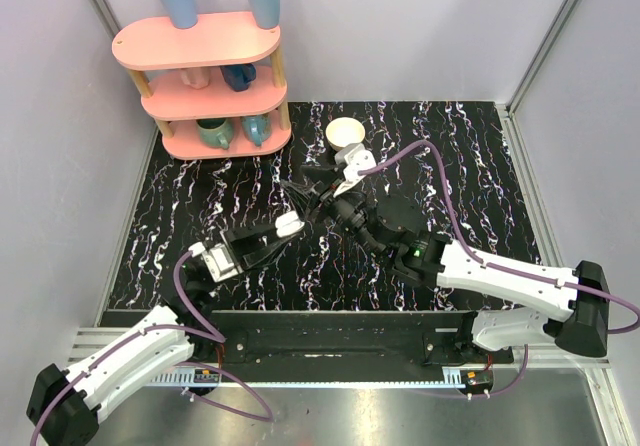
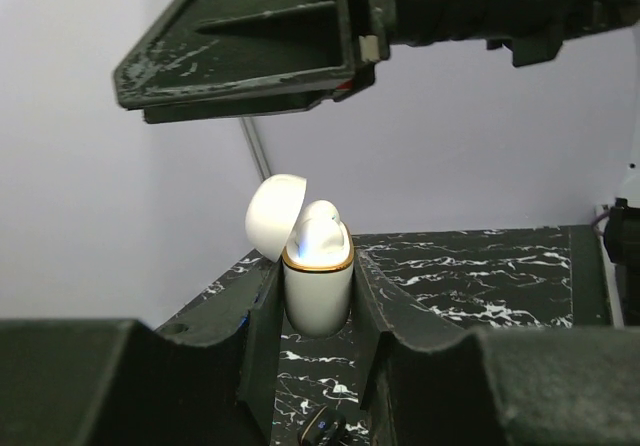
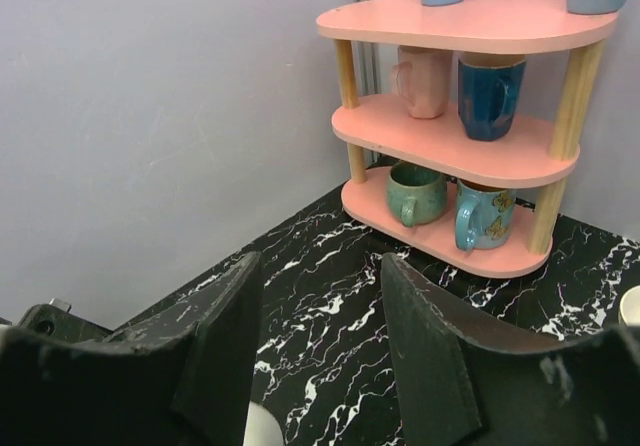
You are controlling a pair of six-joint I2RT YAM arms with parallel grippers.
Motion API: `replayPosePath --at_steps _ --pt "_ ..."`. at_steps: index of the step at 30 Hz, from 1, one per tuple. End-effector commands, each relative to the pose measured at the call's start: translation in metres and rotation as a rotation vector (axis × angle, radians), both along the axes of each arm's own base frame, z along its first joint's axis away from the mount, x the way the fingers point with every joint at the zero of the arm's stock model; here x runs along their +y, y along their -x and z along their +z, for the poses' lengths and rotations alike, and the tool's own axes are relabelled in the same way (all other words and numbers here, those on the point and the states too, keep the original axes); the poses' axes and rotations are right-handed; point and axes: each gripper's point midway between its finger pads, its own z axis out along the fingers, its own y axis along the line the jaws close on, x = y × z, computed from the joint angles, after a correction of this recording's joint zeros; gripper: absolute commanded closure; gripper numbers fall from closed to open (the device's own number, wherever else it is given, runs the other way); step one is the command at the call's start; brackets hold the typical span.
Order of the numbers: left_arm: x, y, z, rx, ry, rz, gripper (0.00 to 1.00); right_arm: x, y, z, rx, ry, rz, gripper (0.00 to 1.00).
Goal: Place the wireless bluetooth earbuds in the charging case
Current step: Close the charging case with the earbuds.
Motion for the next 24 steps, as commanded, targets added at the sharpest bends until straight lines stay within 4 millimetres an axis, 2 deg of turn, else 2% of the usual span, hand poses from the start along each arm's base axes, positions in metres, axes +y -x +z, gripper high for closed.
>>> replayPosePath --at_steps 1,9,13,24 --pt "-0.004 0.019 0.022 -0.124 0.001 -0.067 1.0 0.005 0.002 0.011 0.025 0.004 0.017 0.41" --pt "-0.005 0.021 0.023 -0.145 -0.013 -0.074 1.0 0.012 0.0 -0.001 0.056 0.046 0.024 0.41" --pt "-0.004 0.02 0.024 -0.145 -0.009 -0.065 1.0 0.013 -0.001 -0.014 0.081 0.094 0.016 0.42" --pt "-0.001 0.015 0.024 -0.137 0.003 -0.036 1.0 0.007 0.0 -0.017 0.082 0.09 0.008 0.41"
